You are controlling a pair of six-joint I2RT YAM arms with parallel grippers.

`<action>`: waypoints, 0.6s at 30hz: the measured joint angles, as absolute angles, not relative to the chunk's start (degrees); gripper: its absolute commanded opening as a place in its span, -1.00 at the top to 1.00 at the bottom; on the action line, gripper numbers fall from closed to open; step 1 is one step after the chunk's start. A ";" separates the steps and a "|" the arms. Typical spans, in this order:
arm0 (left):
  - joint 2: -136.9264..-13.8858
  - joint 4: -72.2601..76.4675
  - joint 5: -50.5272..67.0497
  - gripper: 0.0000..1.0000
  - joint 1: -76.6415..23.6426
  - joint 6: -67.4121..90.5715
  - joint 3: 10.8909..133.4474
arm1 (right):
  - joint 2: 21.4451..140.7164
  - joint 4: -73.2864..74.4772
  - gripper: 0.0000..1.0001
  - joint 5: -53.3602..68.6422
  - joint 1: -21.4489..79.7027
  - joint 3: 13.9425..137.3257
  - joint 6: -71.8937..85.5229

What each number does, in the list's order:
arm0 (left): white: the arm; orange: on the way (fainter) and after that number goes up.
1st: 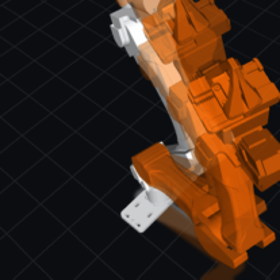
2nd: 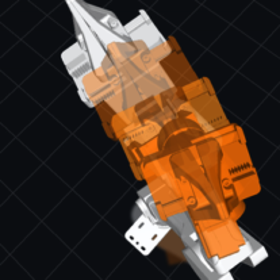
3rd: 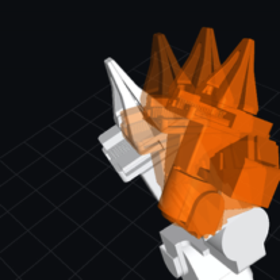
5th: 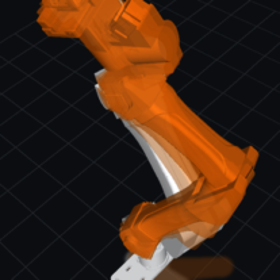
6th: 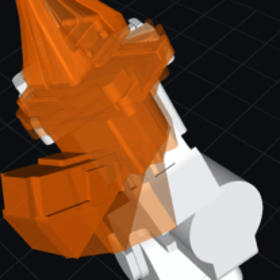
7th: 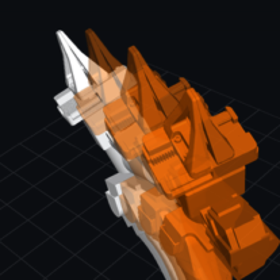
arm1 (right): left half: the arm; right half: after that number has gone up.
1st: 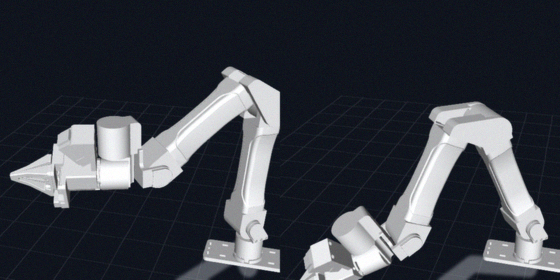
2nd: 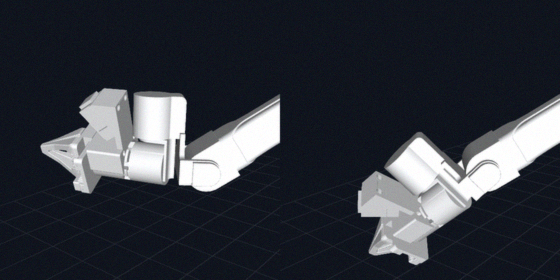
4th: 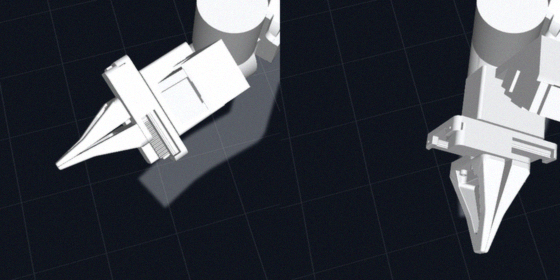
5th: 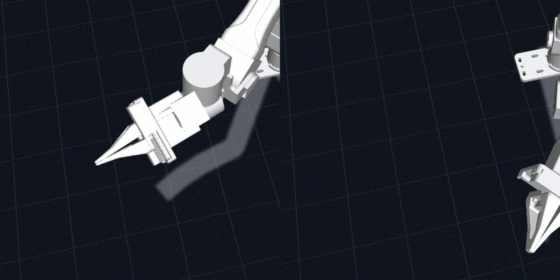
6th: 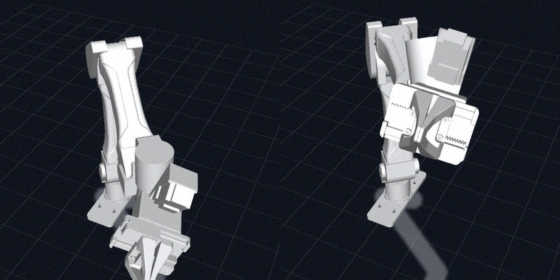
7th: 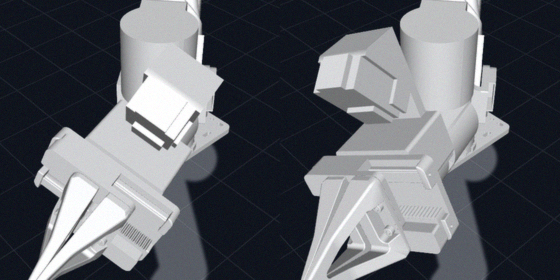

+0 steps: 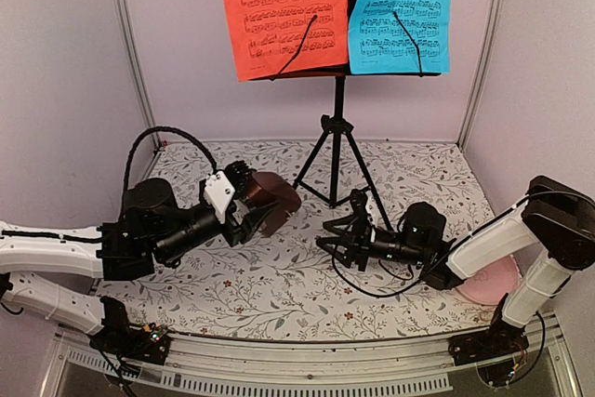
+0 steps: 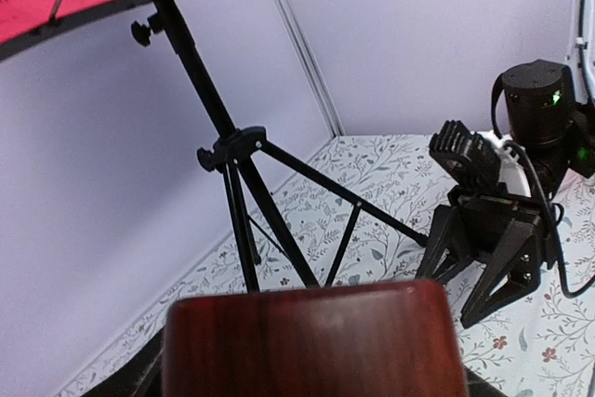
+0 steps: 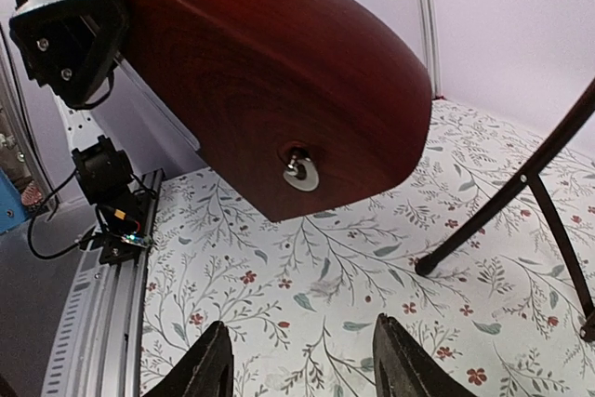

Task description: Set up the instrument practice props

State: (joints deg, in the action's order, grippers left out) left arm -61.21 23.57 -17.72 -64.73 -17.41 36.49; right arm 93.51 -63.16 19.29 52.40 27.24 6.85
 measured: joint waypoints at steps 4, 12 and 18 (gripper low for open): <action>-60.36 29.45 -16.69 1.00 -65.98 -22.96 35.03 | 93.51 -64.64 -0.13 23.20 52.47 29.82 10.98; -60.34 37.50 -13.47 1.00 -69.01 -32.08 34.00 | 93.49 -67.24 -0.14 26.96 52.60 32.77 15.88; -60.45 40.38 -12.08 1.00 -70.61 -35.99 33.93 | 93.47 -67.53 -0.06 28.25 52.99 34.09 16.93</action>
